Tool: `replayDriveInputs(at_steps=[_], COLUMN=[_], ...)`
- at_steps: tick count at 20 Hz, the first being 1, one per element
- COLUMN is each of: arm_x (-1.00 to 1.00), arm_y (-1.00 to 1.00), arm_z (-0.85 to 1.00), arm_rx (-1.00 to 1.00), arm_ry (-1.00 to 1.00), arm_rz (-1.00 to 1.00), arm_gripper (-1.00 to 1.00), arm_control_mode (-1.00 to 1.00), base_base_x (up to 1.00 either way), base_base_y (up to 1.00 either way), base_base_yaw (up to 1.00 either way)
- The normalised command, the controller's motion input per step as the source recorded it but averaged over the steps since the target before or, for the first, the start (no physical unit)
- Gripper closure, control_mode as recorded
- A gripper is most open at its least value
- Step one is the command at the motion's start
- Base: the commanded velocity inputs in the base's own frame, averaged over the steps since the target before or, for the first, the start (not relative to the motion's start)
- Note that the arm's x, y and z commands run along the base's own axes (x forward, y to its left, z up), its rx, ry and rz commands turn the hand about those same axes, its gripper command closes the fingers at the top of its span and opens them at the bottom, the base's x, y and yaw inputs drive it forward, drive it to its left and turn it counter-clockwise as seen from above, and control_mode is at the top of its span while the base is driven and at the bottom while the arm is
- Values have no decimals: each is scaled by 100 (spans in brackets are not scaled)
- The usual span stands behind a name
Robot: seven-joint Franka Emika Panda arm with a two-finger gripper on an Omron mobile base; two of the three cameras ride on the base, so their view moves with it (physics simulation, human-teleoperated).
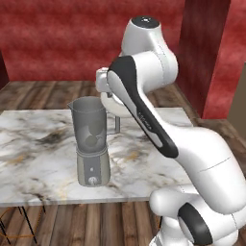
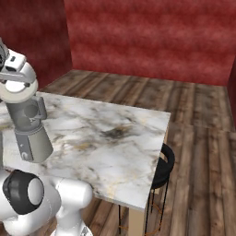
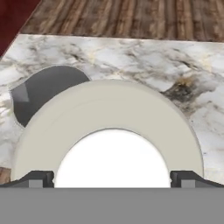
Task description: Grab the lime and lemon from the fridge, place them in the blender, close the lid, and turn on the blender to create a marinade.
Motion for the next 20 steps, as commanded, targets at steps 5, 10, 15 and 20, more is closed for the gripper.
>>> replayDriveInputs(at_steps=[5, 10, 15, 20], arm_x=[41, 46, 44, 33], arm_y=[57, 11, 11, 35], arm_z=[6, -18, -28, -23], arm_rx=[0, 0, 0, 0], arm_ry=[9, 7, 5, 7], arm_rz=[0, 0, 0, 0], arm_gripper=[100, 100, 100, 100], arm_control_mode=[-100, -100, -100, -100], base_base_x=[0, 0, 0, 0], base_base_y=[0, 0, 0, 0], base_base_yaw=[0, 0, 0, 0])
